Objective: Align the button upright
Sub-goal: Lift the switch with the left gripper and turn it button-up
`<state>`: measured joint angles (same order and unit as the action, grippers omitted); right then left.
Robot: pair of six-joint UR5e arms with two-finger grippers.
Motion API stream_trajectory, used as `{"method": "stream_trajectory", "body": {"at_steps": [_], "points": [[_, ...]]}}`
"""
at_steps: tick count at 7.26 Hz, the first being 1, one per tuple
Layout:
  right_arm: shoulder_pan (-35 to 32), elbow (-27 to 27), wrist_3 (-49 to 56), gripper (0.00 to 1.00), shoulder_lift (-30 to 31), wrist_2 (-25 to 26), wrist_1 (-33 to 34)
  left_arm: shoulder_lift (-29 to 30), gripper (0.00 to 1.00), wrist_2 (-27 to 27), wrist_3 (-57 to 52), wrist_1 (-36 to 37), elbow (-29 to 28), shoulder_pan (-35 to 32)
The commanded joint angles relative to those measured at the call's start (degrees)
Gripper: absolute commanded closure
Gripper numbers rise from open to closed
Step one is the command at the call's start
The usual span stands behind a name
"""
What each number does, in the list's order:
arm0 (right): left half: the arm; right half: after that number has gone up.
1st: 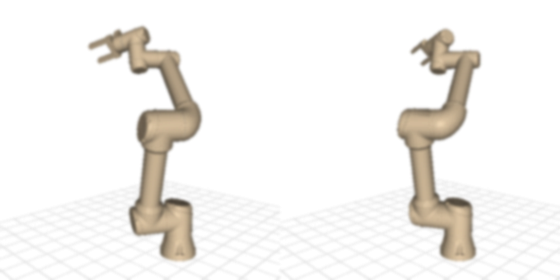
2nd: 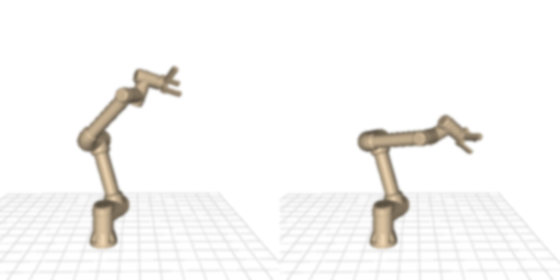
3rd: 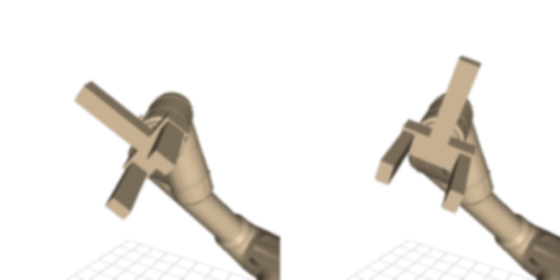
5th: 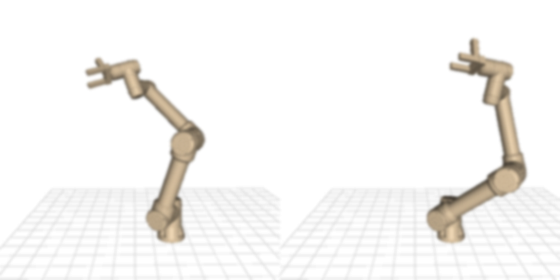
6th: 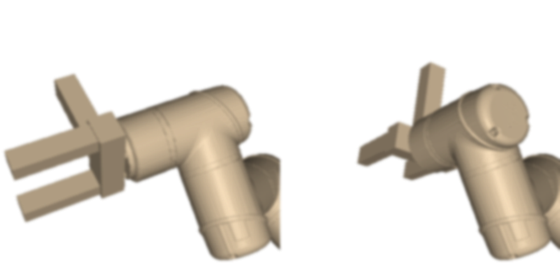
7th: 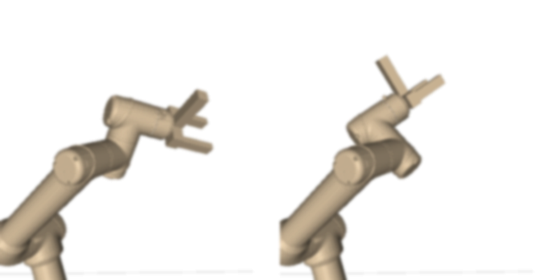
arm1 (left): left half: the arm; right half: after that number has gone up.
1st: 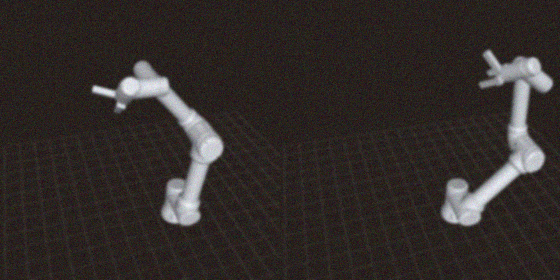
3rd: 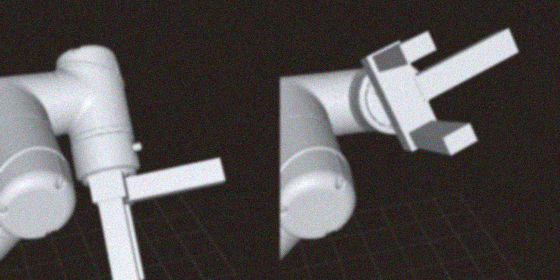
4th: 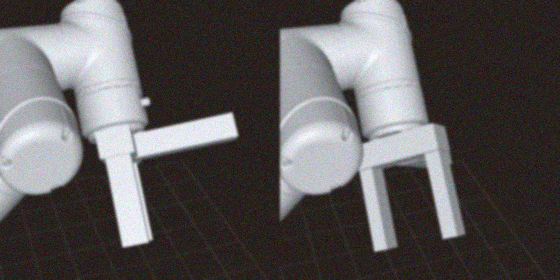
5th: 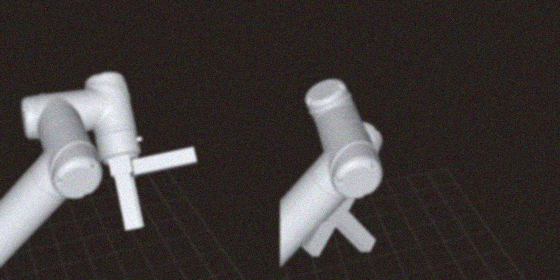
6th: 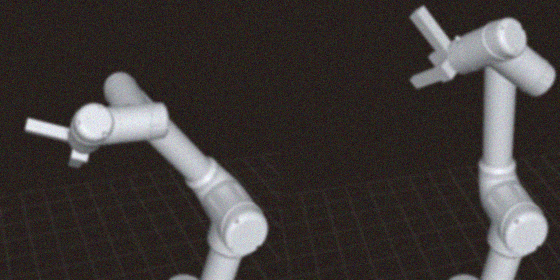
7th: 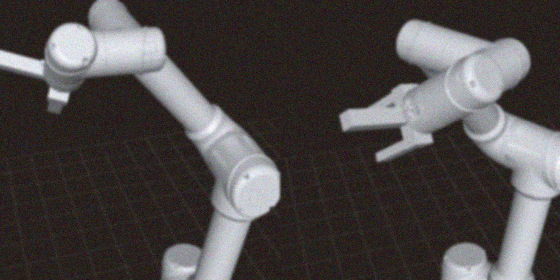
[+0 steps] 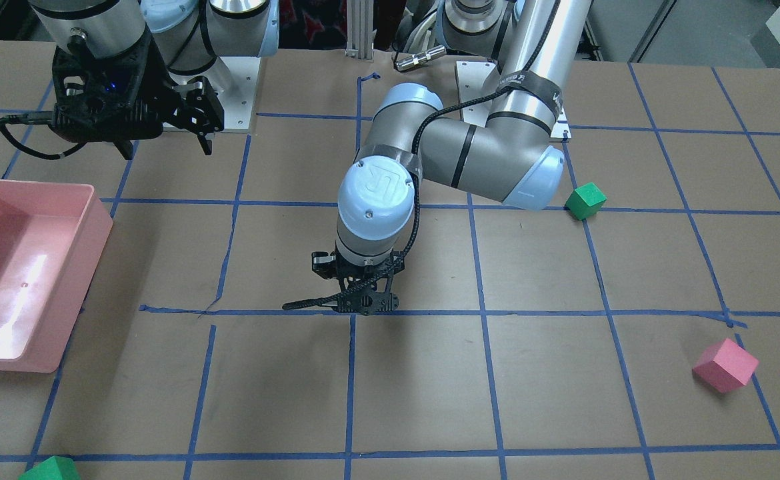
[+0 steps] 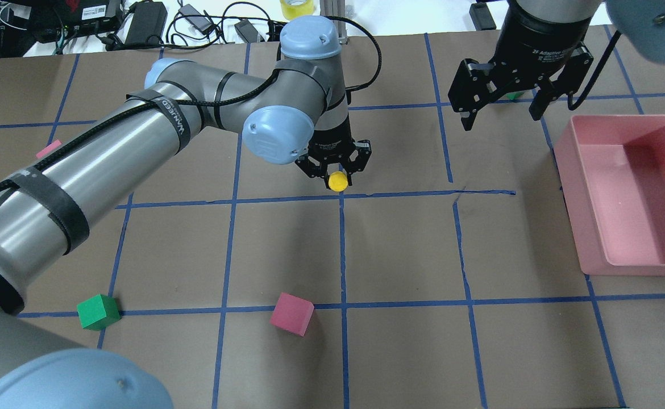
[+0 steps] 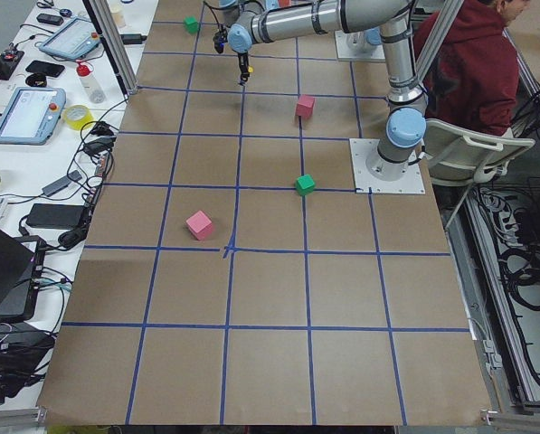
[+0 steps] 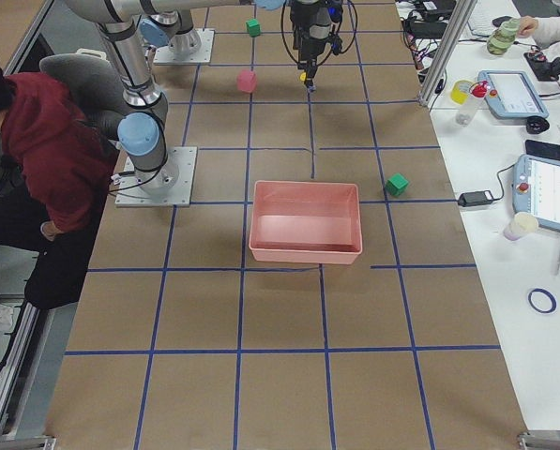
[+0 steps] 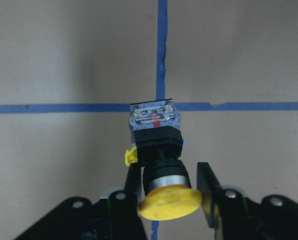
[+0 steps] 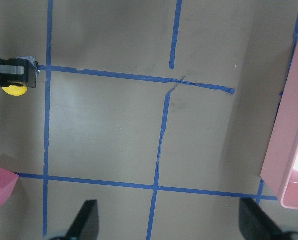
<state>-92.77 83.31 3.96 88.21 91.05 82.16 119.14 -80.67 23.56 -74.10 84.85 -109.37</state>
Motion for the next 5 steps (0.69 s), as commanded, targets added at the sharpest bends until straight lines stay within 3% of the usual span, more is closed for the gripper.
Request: {"method": "stream_trajectory", "body": {"at_steps": [1, 5], "points": [[-0.3, 0.2, 0.1, 0.0, 0.0, 0.0, 0.7, 3.1, 1.0, 4.6, 0.6, -1.0, -1.9, 1.4], [-0.5, 0.4, 0.2, 0.0, 0.1, 0.0, 0.1, 5.0, 1.0, 4.7, 0.3, -0.8, -3.1, 2.6]]}}
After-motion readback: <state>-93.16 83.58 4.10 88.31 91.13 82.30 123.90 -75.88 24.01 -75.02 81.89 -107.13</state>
